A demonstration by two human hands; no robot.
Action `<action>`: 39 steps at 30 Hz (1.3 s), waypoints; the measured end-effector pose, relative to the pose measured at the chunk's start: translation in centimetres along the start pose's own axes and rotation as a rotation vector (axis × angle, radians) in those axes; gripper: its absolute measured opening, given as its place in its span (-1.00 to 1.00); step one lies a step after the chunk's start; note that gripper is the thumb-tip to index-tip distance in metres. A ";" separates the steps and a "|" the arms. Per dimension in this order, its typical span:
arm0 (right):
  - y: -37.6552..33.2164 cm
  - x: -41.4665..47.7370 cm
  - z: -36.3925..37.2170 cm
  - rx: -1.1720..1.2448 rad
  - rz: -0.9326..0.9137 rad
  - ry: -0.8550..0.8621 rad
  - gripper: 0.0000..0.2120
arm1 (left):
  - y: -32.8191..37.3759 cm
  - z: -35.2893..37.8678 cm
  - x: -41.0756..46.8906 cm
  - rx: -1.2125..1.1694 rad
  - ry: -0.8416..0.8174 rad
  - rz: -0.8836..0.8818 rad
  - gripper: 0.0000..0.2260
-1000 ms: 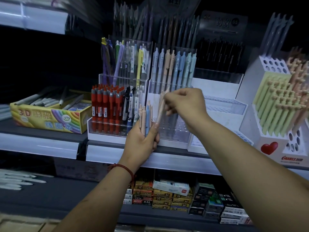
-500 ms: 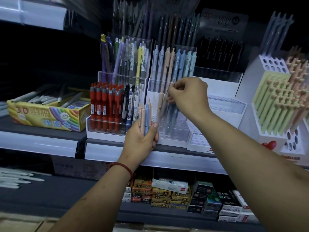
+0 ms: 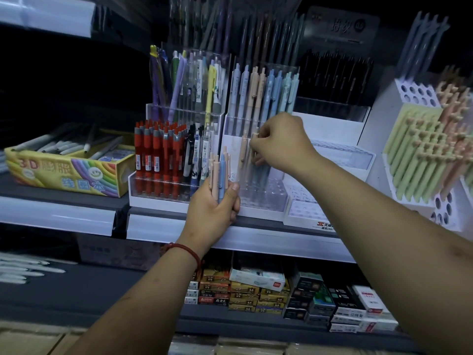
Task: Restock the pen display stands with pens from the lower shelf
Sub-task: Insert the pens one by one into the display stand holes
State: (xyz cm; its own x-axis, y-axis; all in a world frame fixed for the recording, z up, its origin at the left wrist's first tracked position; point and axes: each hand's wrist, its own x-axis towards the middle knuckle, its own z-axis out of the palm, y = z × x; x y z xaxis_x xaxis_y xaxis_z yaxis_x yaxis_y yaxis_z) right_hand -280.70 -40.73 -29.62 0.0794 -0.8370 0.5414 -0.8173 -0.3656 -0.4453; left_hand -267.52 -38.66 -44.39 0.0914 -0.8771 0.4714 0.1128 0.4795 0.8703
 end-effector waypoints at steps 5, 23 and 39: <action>-1.8 0.4 0.5 -0.003 0.177 -0.186 -0.76 | 0.1 0.0 -0.1 0.004 0.002 -0.005 -0.85; -0.4 -0.6 1.8 -0.100 0.091 -0.188 -0.83 | 0.5 0.1 -0.3 0.010 0.011 -0.030 -0.86; 1.2 -5.4 3.5 0.761 0.138 -0.203 -0.95 | 1.0 0.0 -0.5 0.101 -0.014 -0.004 -0.81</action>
State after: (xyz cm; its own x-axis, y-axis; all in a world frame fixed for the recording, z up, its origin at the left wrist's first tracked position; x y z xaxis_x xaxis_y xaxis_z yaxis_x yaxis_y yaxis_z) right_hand -280.13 -38.08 -35.59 0.1676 -0.9260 0.3383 -0.2191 -0.3695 -0.9030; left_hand -267.50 -37.76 -43.75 0.0770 -0.8795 0.4696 0.0129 0.4718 0.8816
